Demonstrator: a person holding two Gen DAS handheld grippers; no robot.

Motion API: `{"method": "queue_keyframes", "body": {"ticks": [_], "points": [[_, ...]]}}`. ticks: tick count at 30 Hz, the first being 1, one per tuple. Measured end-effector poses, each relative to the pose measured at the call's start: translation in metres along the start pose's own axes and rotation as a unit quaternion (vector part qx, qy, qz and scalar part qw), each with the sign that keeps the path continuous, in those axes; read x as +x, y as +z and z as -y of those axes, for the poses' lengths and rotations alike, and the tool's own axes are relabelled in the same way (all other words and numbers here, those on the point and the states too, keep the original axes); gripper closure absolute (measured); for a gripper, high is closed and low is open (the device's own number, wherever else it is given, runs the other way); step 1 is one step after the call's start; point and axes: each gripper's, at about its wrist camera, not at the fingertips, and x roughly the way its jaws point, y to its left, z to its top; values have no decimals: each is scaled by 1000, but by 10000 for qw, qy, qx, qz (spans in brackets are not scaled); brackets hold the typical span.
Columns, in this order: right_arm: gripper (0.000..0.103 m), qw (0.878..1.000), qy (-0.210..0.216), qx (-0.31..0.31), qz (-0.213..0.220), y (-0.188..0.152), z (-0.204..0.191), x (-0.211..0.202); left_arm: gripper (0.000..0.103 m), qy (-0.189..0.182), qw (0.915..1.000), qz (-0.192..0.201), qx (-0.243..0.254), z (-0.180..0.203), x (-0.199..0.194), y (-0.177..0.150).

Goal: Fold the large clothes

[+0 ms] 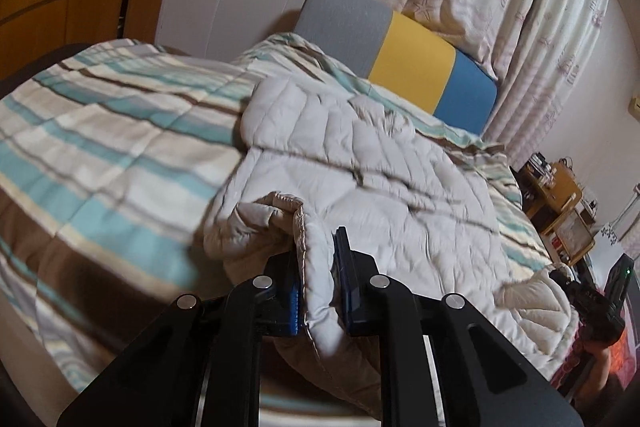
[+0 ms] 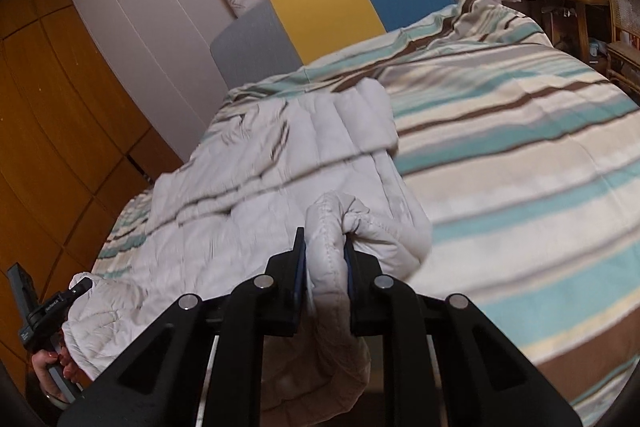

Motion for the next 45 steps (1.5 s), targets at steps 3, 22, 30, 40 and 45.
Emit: {"method": "queue_keyframes", "body": {"ticks": [3, 22, 30, 40, 45], "points": [[88, 10000, 20, 14, 47, 14, -1, 12, 88, 39, 10000, 31, -9, 0, 14, 18], [79, 9971, -40, 750, -151, 76, 38, 147, 84, 174, 9982, -425, -392, -21, 140, 89], [25, 9919, 689, 931, 522, 77, 45, 135, 54, -279, 9972, 47, -686, -36, 125, 78], [3, 9937, 171, 659, 894, 58, 58, 89, 9, -7, 9975, 394, -585, -51, 101, 50], [3, 9908, 173, 1328, -195, 30, 81, 124, 9, 297, 9989, -159, -332, -42, 127, 40]]}}
